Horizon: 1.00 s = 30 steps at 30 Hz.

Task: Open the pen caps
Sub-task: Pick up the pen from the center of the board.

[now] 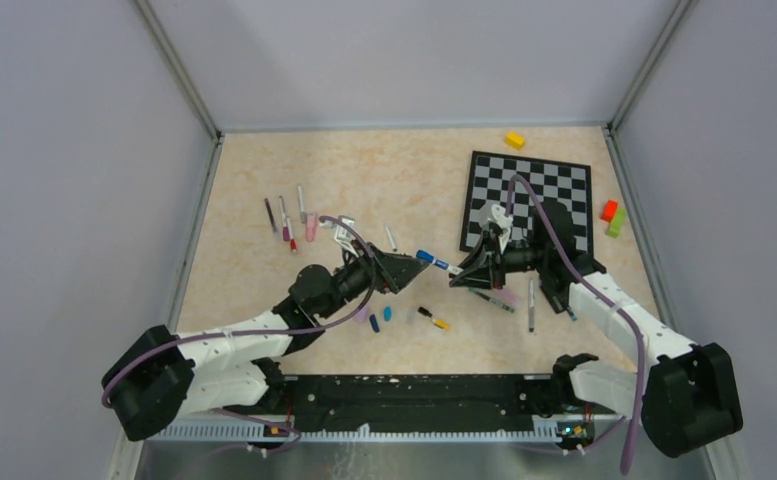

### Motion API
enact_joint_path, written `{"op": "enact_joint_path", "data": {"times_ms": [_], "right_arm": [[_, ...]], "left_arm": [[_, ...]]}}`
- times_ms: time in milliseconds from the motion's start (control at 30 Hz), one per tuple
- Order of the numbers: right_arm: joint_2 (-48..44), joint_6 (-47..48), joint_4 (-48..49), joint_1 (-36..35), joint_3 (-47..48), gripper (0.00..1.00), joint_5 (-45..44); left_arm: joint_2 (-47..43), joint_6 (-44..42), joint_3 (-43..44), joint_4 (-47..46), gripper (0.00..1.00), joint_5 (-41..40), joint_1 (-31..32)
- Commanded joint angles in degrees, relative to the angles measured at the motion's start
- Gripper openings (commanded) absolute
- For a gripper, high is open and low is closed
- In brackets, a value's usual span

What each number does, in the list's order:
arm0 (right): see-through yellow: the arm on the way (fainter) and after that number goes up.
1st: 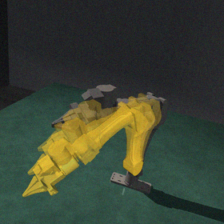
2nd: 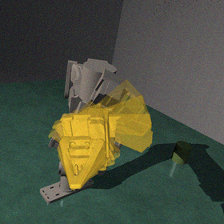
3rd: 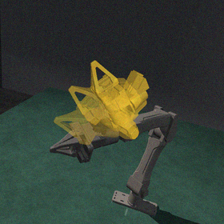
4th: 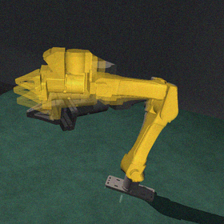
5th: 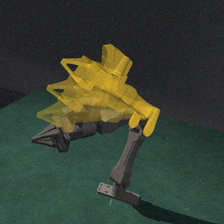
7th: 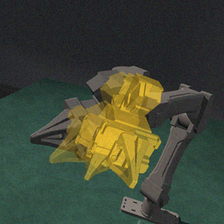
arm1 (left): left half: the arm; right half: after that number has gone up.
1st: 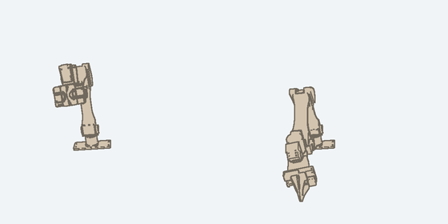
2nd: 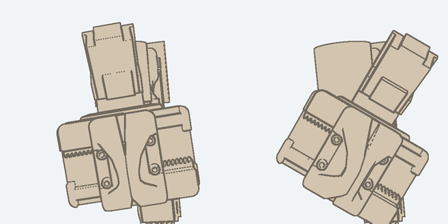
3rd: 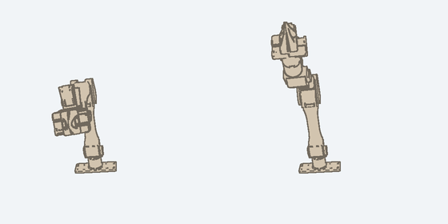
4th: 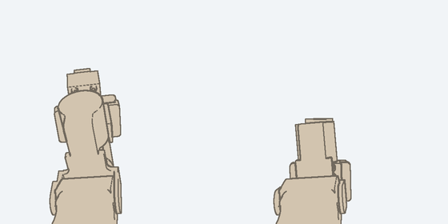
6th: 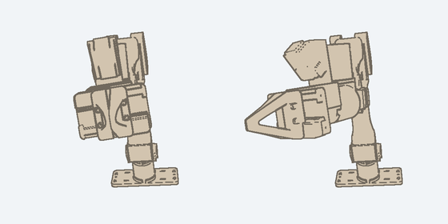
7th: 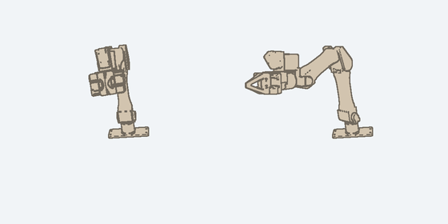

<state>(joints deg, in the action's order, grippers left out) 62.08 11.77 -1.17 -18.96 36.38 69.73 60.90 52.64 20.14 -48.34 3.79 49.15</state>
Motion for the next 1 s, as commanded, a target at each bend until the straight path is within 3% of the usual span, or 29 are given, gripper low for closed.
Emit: {"op": "enact_joint_path", "data": {"times_ms": [0, 167, 433, 733, 967], "right_arm": [[0.6, -2.6, 4.5, -0.5, -0.3, 0.00, 0.7], [1.3, -1.5, 3.7, -1.5, -0.2, 0.00, -1.0], [2.0, -0.1, 2.4, -2.3, 0.1, 0.00, -3.6], [2.3, 0.8, 1.8, -2.4, 0.0, 0.00, -3.9], [2.8, 1.7, 1.4, -2.4, -0.2, 0.00, -3.7]], "left_arm": [[2.9, 1.1, 4.3, -7.3, 0.82, -0.4, 1.3], [5.3, 0.8, 5.9, -8.2, 0.74, -1.3, 2.6], [8.7, 1.3, 8.0, -9.3, 0.37, -0.1, 3.5], [7.4, -1.3, 7.8, -8.9, 0.07, -2.5, 3.7], [3.0, -3.2, 6.1, -13.2, 0.05, -10.1, 3.5]]}}
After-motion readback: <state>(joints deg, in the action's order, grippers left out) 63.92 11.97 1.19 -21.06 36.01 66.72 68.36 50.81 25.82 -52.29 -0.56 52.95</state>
